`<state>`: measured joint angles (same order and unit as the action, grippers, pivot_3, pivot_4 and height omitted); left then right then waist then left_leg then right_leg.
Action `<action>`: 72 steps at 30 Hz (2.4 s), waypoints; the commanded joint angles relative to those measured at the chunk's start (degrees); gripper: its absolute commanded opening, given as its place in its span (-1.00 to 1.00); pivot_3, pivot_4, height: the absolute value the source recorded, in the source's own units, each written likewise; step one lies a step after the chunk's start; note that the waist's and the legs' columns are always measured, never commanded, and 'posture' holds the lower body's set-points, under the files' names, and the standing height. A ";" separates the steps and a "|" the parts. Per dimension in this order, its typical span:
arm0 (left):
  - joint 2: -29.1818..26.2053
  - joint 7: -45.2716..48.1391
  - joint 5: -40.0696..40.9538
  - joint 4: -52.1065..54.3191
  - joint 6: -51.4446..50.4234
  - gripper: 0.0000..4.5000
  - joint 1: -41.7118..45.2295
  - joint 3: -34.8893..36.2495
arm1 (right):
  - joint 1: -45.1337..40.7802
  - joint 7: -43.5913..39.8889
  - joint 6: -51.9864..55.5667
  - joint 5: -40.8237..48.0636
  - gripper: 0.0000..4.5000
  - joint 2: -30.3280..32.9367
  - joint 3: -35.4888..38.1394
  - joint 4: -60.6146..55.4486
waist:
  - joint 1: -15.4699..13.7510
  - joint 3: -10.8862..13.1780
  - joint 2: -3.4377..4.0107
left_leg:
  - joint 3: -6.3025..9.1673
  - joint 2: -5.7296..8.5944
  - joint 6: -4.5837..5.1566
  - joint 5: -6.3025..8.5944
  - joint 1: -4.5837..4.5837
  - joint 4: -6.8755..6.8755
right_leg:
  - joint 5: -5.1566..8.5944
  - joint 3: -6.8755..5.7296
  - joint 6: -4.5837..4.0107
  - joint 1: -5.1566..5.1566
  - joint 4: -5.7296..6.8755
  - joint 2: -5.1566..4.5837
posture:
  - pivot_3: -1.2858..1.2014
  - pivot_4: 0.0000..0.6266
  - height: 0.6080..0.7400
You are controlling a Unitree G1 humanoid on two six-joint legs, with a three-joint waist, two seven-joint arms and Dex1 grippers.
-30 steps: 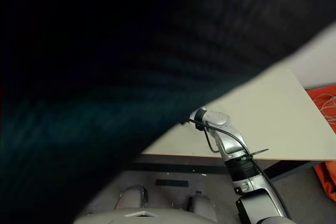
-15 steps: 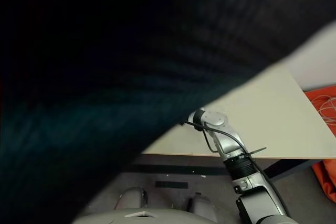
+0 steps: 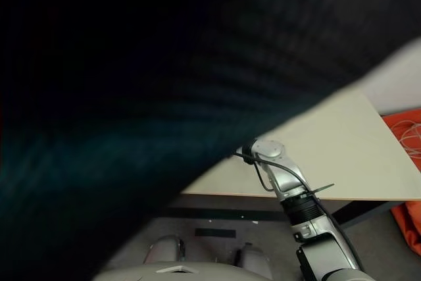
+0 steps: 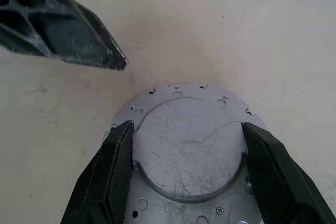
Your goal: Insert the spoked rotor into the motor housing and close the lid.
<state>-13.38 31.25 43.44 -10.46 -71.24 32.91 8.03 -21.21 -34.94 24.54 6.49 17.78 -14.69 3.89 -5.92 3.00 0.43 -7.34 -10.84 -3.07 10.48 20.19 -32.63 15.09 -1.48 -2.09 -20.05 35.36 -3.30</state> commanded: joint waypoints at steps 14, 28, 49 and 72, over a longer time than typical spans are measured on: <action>2.77 -5.78 -9.12 -11.41 5.16 -0.27 7.72 -2.16 | 0.34 1.47 2.73 -1.60 0.39 1.03 0.82 0.06 | 0.04 0.01 0.00 | -0.01 0.00 0.00 -0.01 0.02 0.30 | -0.01 -0.01 0.02 0.00 -0.36 0.01 | 0.03 -1.00 1.00; 1.44 -3.87 -9.50 -8.41 5.03 0.99 7.46 -1.25 | 0.74 1.84 2.63 -1.66 0.39 0.93 0.87 -0.13 | 0.06 0.03 0.01 | -0.05 -0.01 0.01 0.00 0.02 0.42 | -0.01 -0.01 0.02 -0.02 -0.50 0.01 | 0.03 -1.00 1.00; 4.84 -3.53 -6.51 -2.89 7.18 0.75 6.79 0.66 | 1.00 2.03 2.58 -1.70 0.39 0.76 0.89 -0.43 | 0.19 0.12 0.01 | -0.12 -0.03 0.02 0.00 0.08 0.50 | -0.01 -0.01 0.03 -0.11 -0.57 0.01 | 0.03 -1.00 1.00; 4.41 -8.61 -10.31 -10.29 -2.06 -0.98 8.44 -1.66 | 0.76 2.00 2.65 -1.60 0.39 0.63 0.85 -0.58 | 0.16 0.15 0.01 | -0.18 -0.03 0.03 0.01 0.09 0.51 | 0.03 0.01 0.10 -0.13 -0.59 0.00 | 0.03 -1.00 1.00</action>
<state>-8.39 23.22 34.27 -19.39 -71.01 40.72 7.60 -20.77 -34.73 25.80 6.62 17.73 -14.62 1.97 -5.75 3.16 0.45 -7.52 -10.87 -3.04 10.49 20.28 -32.12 15.12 -1.47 -1.99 -20.18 34.77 -3.30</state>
